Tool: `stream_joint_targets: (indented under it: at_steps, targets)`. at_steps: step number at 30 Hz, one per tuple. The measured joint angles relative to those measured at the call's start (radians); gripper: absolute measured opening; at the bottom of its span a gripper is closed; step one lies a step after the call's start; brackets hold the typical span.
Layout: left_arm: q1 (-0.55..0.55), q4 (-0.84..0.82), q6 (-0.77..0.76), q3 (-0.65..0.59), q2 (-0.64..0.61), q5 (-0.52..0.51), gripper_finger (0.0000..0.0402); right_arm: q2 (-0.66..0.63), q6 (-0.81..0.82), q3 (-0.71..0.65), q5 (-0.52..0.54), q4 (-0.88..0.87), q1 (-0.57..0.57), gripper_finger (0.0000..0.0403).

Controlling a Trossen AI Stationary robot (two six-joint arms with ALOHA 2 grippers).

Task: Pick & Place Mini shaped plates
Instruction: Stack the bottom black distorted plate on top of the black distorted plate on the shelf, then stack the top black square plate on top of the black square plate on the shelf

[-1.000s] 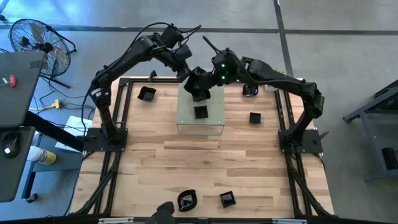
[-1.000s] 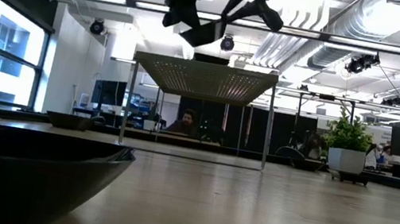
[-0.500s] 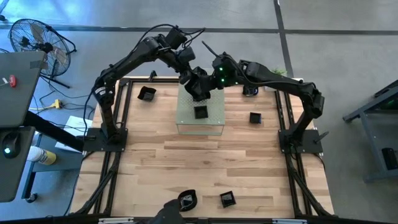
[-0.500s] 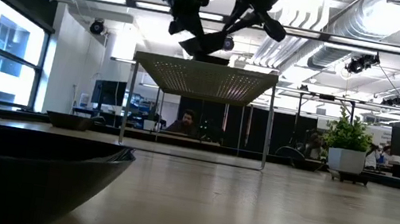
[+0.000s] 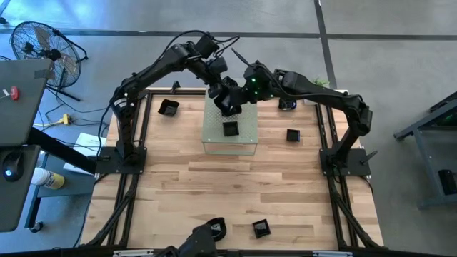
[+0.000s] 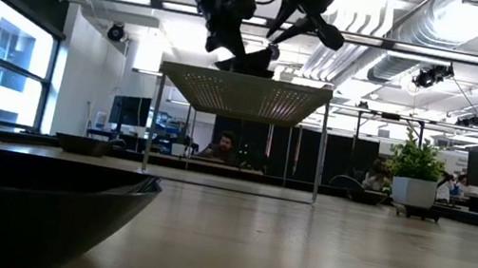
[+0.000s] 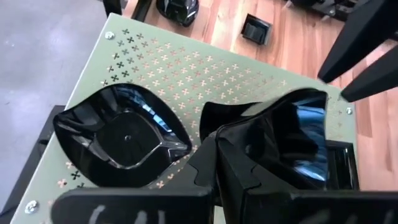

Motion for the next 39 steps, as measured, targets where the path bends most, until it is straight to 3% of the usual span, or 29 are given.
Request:
stream_joint_targets:
  at_steps: [9,21,32,39]
  targets:
    - [-0.002,0.007,0.047,0.002,0.012,-0.014,0.0000,-0.061,-0.011,0.001,0.016,0.004,0.000,0.0129]
    - [-0.021,-0.013,0.067,0.000,0.042,-0.038,0.0004,-0.072,-0.031,0.001,0.043,0.011,0.000,0.0140]
    - [-0.019,-0.011,0.036,0.000,0.035,-0.089,0.0110,-0.072,-0.057,0.001,0.049,0.009,0.000,0.0140]
    - [0.000,0.003,0.035,0.000,-0.021,-0.051,0.0113,-0.072,-0.220,0.001,0.042,0.008,-0.002,0.0125]
